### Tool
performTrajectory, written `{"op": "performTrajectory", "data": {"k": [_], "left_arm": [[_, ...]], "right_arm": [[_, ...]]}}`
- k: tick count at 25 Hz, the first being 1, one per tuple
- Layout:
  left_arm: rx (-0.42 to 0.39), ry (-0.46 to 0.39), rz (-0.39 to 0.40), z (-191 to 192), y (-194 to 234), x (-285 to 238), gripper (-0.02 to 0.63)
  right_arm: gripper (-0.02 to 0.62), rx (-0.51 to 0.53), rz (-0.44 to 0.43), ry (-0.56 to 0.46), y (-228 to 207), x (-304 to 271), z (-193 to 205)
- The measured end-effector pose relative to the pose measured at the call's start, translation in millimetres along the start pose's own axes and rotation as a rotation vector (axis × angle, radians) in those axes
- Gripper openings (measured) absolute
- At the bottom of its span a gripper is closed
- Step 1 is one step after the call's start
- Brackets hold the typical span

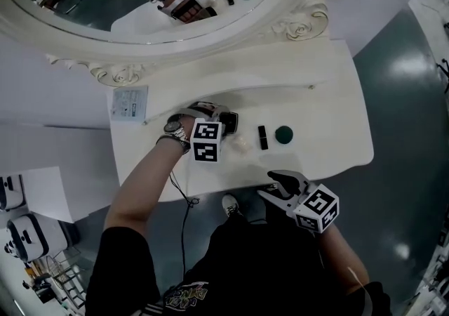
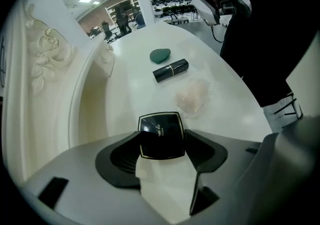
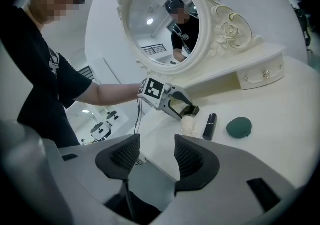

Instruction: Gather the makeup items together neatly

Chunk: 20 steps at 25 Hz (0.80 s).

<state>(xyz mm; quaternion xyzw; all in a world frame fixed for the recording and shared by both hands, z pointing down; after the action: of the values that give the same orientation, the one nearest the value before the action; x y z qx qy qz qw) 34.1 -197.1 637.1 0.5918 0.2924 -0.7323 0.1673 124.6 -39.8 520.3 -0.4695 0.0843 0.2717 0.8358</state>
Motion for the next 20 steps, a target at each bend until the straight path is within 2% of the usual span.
{"op": "performTrajectory", "data": {"k": [5,11,13,15,18,20], "left_arm": [[0.084,-0.031,0.013,2,-19,6,0.288],[0.146,-0.046,-0.046,9,-19,14,0.295],[0.173,-0.076,-0.046,7,-17,15,0.31],[0.18,-0.096,-0.027,3,-16,12,0.34],[0.176,-0.079,0.038,7,-23,1,0.341],[0.212,-0.088,0.074,8,-24,0,0.34]], "right_arm": [[0.238,0.007,-0.004,-0.012,3,0,-3],[0.238,0.026,-0.003,-0.019,7,0,-4],[0.238,0.026,-0.003,-0.013,9,0,-1],[0.238,0.023,-0.002,-0.004,9,-1,2],[0.238,0.025,-0.011,0.005,10,-2,6],[0.235,0.027,-0.012,0.009,10,0,7]]}}
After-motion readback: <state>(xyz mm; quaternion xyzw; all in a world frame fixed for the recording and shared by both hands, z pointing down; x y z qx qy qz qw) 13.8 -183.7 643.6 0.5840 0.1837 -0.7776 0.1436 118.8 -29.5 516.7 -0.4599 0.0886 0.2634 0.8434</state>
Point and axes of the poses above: the fingertips, and each gripper's own axes: x backward along the fingers, y to its left, z out of its underside, the point moved 1 cm from there along x, backward along the fingers, and after that the axes turned 15 degrees about -x, right-handed, at the moved point
